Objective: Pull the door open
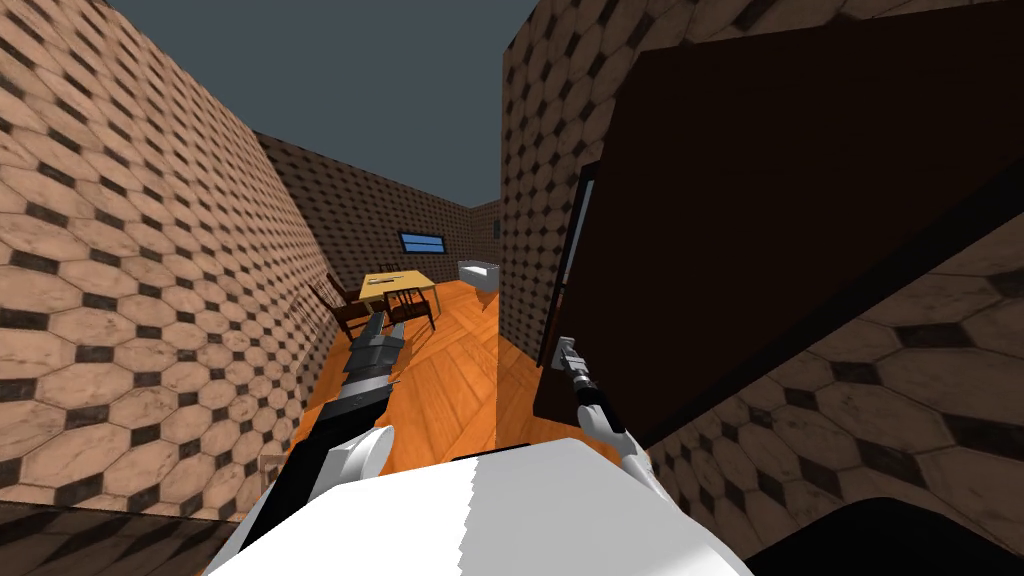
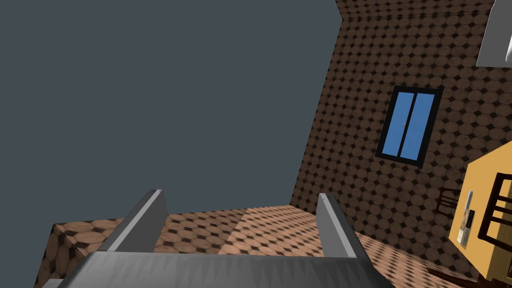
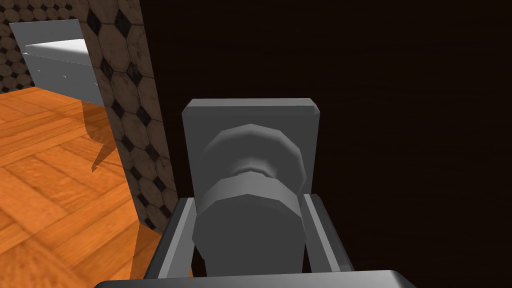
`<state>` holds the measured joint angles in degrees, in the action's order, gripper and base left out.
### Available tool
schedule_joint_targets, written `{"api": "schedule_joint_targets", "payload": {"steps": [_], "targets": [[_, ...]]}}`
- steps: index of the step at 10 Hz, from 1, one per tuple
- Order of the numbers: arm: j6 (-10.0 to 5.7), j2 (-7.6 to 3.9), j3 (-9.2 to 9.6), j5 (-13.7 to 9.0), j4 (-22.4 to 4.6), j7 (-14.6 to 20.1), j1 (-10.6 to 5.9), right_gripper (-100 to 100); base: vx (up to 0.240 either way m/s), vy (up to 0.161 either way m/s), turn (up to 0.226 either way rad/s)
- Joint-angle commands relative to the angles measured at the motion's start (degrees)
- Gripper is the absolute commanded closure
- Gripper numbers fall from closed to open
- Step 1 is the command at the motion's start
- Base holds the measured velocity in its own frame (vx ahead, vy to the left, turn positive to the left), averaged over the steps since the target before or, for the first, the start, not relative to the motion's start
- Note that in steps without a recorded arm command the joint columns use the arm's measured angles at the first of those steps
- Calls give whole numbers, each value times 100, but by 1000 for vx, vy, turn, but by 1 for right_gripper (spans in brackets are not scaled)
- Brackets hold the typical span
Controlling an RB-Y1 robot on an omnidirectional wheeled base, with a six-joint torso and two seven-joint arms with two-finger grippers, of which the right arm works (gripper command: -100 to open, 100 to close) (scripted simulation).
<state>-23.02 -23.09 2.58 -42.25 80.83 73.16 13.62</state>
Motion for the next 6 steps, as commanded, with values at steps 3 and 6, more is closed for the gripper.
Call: {"api": "schedule_joint_targets", "payload": {"steps": [3,6], "targets": [[-44,-107,127,17,39,111,61,100,-193,-42,86],[-355,-481,422,99,183,446,377,100,-64,-1,-1]]}}
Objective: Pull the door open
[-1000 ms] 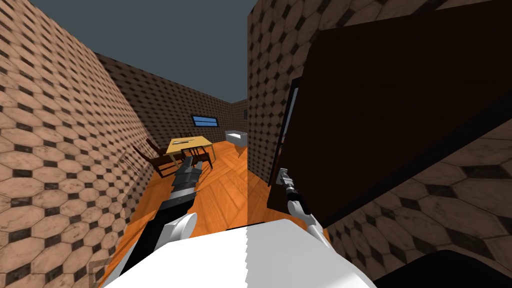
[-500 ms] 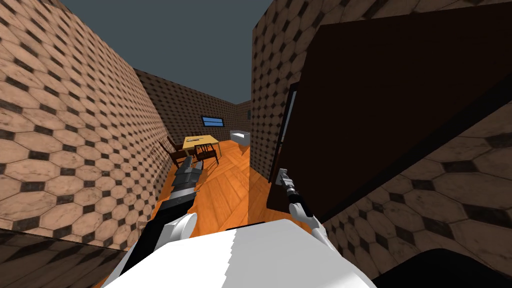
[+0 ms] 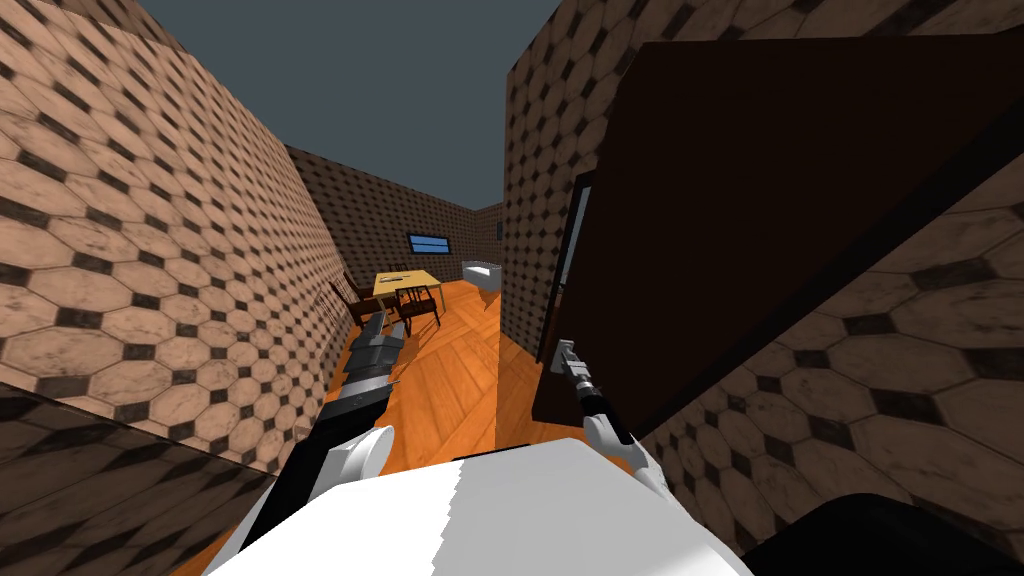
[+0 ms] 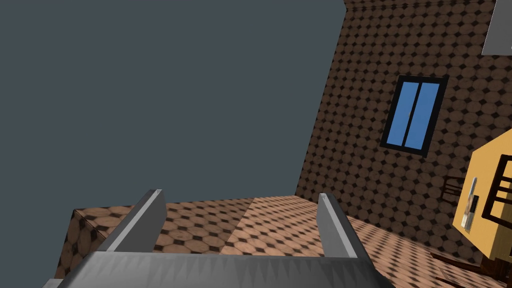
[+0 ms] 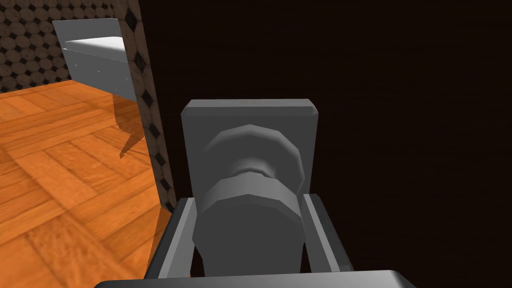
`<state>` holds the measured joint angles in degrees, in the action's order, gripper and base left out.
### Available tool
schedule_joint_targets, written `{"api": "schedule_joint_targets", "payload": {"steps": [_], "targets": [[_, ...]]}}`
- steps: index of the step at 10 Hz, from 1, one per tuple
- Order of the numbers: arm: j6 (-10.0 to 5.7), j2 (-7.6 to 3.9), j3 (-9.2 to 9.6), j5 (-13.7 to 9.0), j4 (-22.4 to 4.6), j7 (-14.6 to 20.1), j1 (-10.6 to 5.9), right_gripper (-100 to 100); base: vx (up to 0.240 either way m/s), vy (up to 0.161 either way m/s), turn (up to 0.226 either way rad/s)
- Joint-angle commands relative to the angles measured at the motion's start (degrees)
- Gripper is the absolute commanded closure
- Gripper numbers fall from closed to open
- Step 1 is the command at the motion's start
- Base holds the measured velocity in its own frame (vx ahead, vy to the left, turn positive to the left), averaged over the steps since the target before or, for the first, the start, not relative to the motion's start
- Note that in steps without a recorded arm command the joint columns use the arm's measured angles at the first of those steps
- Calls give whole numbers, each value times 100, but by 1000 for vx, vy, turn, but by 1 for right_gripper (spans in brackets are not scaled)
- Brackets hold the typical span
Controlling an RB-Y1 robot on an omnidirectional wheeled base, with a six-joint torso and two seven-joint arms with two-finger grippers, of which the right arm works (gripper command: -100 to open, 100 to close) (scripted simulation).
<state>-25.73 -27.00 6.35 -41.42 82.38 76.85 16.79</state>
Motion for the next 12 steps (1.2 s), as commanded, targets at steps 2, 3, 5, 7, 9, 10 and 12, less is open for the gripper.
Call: {"api": "schedule_joint_targets", "payload": {"steps": [2,3,5,7,9,10,12], "targets": [[-309,-356,232,71,136,307,270,100,-64,0,-5],[-429,-498,332,100,194,428,382,100,-77,-2,-14],[-665,-776,528,157,307,668,602,100,-92,-15,-3],[-873,-1021,701,208,407,880,796,100,-87,-25,-9],[-1072,-1257,867,256,503,1083,983,100,-66,-20,-17],[-978,-1172,828,246,443,1001,912,100,-25,-8,-2],[-1278,-1259,940,346,281,1143,1064,100,36,18,-7]]}}
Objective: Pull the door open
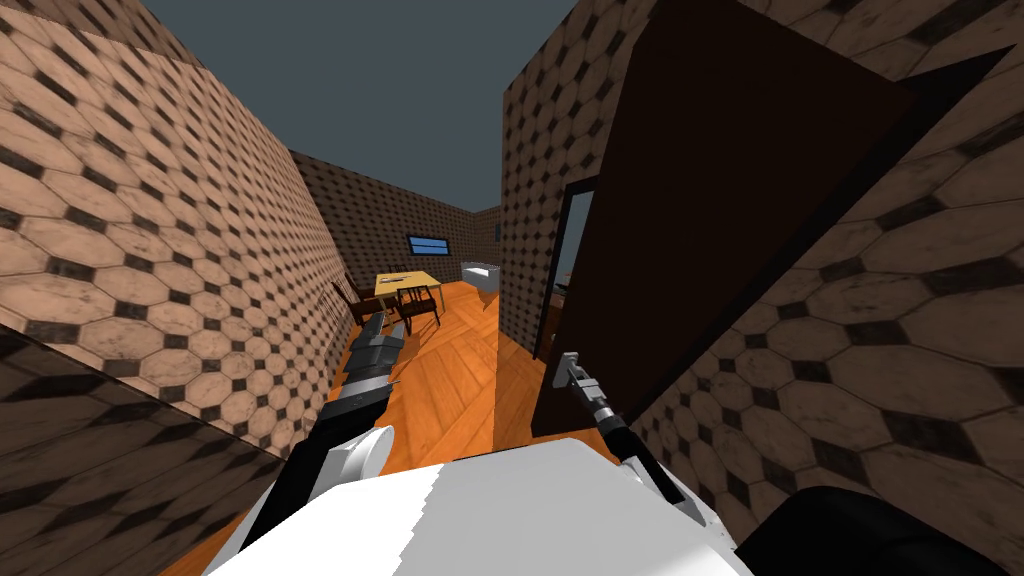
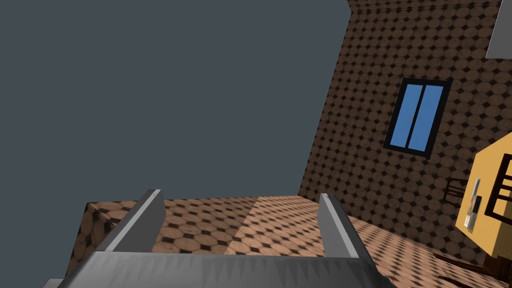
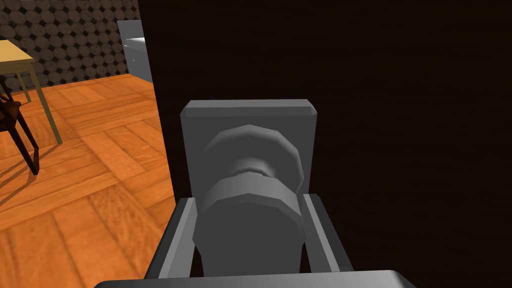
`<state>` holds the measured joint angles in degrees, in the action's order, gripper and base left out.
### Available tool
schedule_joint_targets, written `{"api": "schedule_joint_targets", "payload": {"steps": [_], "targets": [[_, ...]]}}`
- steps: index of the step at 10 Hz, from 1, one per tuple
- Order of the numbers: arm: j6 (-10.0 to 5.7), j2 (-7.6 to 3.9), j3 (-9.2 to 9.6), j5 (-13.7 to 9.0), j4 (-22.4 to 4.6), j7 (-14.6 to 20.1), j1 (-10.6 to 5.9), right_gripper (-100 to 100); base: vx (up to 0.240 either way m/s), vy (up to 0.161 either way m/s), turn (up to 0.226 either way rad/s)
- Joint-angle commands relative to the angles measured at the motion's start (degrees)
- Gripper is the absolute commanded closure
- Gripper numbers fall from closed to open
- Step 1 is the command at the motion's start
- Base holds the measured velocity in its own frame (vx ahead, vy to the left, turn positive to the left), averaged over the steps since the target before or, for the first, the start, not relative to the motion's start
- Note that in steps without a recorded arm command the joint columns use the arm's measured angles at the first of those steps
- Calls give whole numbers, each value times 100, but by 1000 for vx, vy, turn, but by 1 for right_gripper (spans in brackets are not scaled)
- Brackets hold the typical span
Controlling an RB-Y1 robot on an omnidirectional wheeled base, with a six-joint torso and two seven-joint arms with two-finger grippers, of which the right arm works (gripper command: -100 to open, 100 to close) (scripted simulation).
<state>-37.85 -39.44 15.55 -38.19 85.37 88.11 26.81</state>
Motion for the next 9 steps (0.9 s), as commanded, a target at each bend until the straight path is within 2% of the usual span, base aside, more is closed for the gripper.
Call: {"api": "schedule_joint_targets", "payload": {"steps": [1,5,6,8,9], "targets": [[-213,-54,64,69,-97,76,130,100,64,25,-30],[-1000,-277,314,327,-550,402,513,100,86,25,-31],[-1152,-277,314,327,-550,402,513,100,50,14,-30],[-1606,-413,466,480,-823,592,745,100,60,0,-21],[-1806,-413,466,480,-823,592,745,100,44,9,-28]]}}
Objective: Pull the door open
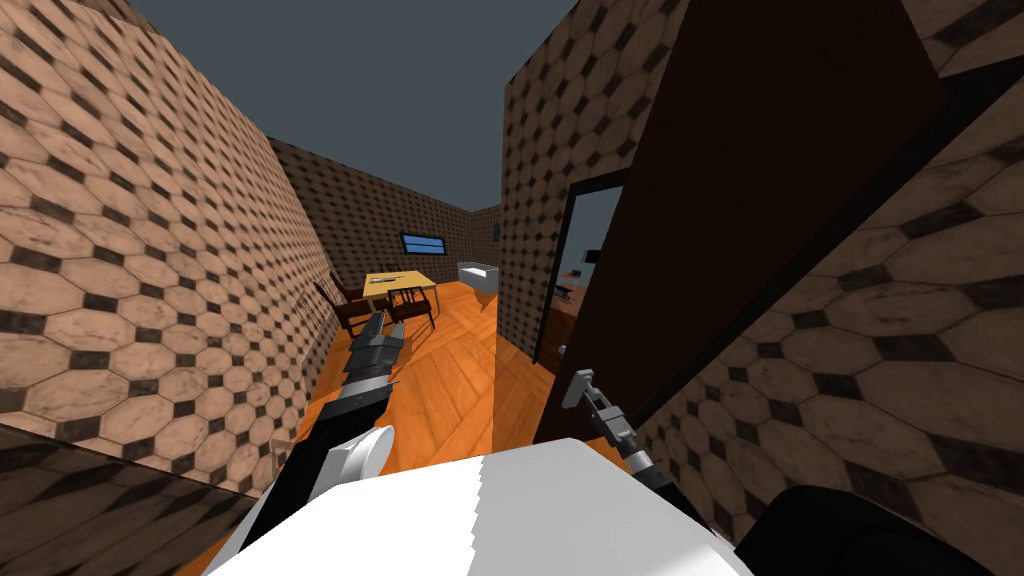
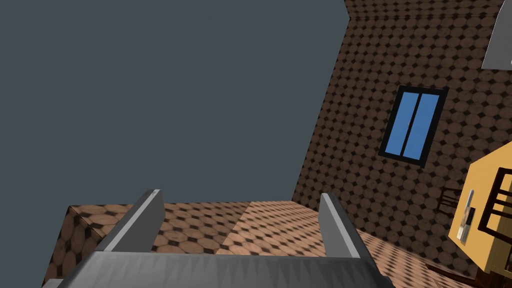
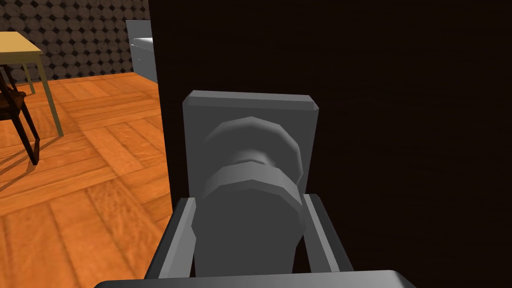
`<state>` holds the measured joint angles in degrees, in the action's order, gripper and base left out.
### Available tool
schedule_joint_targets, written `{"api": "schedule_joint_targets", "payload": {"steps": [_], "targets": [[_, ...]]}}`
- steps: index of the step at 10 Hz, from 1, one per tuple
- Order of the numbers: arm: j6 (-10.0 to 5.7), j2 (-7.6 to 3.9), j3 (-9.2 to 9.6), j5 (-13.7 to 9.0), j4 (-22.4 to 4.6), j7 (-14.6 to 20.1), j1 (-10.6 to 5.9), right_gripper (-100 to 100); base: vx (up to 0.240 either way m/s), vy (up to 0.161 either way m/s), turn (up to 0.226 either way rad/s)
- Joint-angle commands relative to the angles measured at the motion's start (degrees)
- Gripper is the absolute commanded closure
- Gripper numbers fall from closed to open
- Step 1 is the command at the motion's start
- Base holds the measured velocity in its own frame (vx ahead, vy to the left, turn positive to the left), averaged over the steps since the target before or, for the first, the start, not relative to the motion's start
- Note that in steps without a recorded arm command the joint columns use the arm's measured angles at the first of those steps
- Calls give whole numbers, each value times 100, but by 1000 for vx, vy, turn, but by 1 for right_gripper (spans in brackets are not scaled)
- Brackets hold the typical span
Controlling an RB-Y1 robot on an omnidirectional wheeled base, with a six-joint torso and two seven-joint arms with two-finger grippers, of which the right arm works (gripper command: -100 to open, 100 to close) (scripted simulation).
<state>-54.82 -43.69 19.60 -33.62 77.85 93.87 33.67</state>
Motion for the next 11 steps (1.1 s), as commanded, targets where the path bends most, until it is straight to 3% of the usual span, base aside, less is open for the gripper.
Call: {"api": "schedule_joint_targets", "payload": {"steps": [1,2,5,6,9,10,11], "targets": [[-286,-60,140,104,-214,115,181,100,47,8,-28],[-467,-60,140,104,-214,115,181,100,40,4,-18],[-1080,-206,301,263,-503,310,426,100,44,1,-25],[-1243,-206,301,263,-503,310,426,100,37,-4,-21],[-1776,-348,458,417,-785,497,666,100,39,-10,-25],[-1920,-348,458,417,-785,497,666,100,32,-8,-28],[-1954,-348,458,417,-785,497,666,100,10,-1,-8]]}}
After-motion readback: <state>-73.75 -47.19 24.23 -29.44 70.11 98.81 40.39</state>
